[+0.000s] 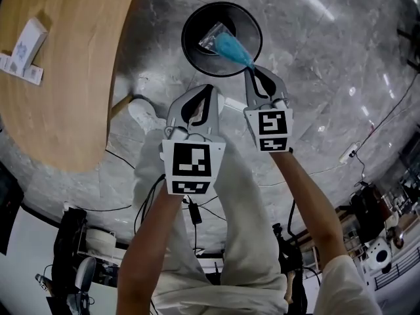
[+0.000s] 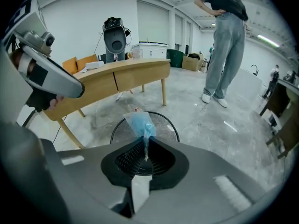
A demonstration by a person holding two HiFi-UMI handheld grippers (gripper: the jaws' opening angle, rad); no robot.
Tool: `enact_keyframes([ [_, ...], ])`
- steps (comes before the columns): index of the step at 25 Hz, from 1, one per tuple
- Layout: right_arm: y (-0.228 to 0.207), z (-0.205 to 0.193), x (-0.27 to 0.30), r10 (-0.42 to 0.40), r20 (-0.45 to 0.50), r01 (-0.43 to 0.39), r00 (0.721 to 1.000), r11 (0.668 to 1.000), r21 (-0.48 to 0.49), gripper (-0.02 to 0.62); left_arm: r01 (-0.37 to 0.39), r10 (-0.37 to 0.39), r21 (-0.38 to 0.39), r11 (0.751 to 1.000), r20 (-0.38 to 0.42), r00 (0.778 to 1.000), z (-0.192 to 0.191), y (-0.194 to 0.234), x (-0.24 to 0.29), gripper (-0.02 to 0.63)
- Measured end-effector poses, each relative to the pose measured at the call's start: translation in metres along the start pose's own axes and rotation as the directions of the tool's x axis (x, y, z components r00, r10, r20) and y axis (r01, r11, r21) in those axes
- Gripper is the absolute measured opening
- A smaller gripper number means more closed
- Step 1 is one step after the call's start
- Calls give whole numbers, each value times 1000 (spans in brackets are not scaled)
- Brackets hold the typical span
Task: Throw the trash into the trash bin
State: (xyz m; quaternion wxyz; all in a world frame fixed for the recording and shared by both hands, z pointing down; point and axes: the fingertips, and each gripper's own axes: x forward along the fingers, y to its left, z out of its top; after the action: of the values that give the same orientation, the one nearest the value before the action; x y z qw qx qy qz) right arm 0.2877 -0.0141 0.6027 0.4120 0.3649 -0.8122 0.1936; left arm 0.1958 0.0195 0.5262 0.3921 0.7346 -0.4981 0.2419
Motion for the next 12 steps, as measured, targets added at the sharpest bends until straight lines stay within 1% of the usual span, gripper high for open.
enact_keyframes([
  [6,-7,-17,25,7,-28,-7,1000,1000,-24,38,-11,11,-14,1000,-3,1000,-10,2,16,0],
  [10,-7,-31,39,29,-57,-30,998,999,-12,44,-14,14,-25,1000,-3,1000,-15,4,23,0],
  [11,-6,-33,42,41,-65,-42,997,999,-7,56,-14,14,-27,1000,-3,1000,-16,4,24,0],
  [12,-4,-35,44,49,-71,-49,996,999,-6,102,-15,15,-29,999,-3,1000,-17,5,25,0],
])
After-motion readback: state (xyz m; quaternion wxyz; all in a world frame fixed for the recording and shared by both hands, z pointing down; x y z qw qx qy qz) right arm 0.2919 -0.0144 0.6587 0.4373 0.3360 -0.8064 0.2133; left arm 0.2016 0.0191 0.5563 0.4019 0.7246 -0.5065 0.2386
